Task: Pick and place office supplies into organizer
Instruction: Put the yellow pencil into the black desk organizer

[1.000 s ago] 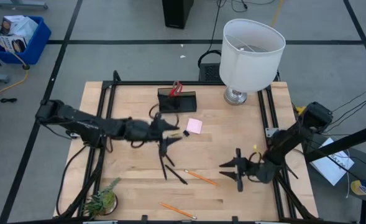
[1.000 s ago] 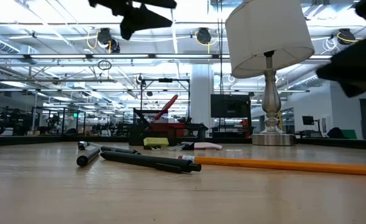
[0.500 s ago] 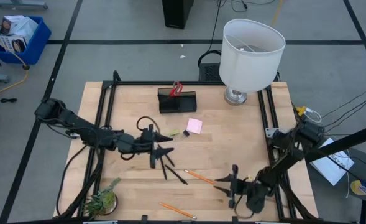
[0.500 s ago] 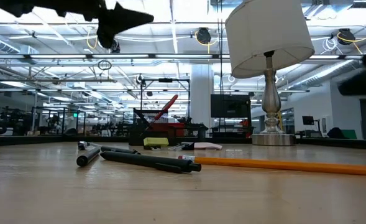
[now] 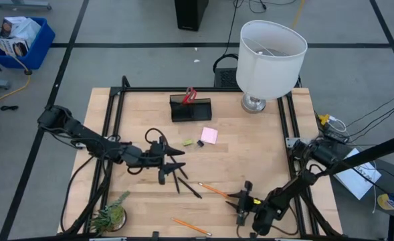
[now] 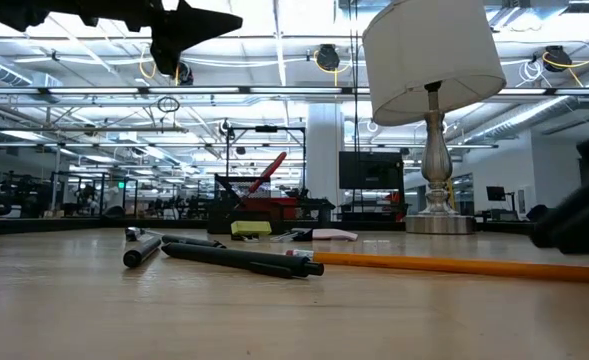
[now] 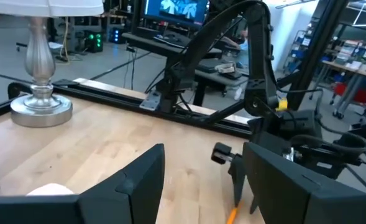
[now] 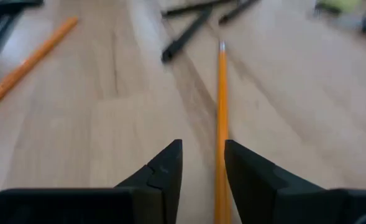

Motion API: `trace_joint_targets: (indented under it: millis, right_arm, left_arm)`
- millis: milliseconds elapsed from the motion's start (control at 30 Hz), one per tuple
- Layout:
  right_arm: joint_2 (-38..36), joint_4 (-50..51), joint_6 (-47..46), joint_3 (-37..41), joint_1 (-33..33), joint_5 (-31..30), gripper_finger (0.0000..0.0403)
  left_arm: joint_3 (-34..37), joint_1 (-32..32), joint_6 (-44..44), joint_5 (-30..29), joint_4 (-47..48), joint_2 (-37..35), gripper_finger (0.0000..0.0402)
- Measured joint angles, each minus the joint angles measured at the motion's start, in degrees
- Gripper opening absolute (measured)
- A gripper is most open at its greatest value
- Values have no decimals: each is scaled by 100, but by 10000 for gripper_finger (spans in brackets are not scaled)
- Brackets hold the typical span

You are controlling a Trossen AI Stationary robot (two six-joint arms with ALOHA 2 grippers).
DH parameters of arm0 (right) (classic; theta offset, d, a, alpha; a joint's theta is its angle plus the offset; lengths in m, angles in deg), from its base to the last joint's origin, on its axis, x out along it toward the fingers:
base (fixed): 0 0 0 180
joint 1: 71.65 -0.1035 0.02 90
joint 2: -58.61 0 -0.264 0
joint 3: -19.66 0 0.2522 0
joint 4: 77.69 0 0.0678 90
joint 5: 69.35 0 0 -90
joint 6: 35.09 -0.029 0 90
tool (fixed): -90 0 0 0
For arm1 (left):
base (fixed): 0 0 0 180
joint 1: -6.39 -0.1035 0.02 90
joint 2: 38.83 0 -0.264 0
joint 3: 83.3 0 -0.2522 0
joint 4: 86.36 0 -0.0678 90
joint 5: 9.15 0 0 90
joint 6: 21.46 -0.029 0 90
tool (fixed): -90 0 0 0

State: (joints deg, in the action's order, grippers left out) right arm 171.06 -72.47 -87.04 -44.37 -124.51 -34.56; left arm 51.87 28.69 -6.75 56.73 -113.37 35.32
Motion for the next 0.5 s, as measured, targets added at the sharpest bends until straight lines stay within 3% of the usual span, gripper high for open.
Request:
trace_joint_targets:
  millis: [167,500]
  right_arm:
    - [34,463,-586,-27,-31,325,83]
    - [75,475,-784,11,-69,390,66]
  left_arm:
    - [0,35,-1,0,19,0,223]
    - [0,35,44,2,20,0,223]
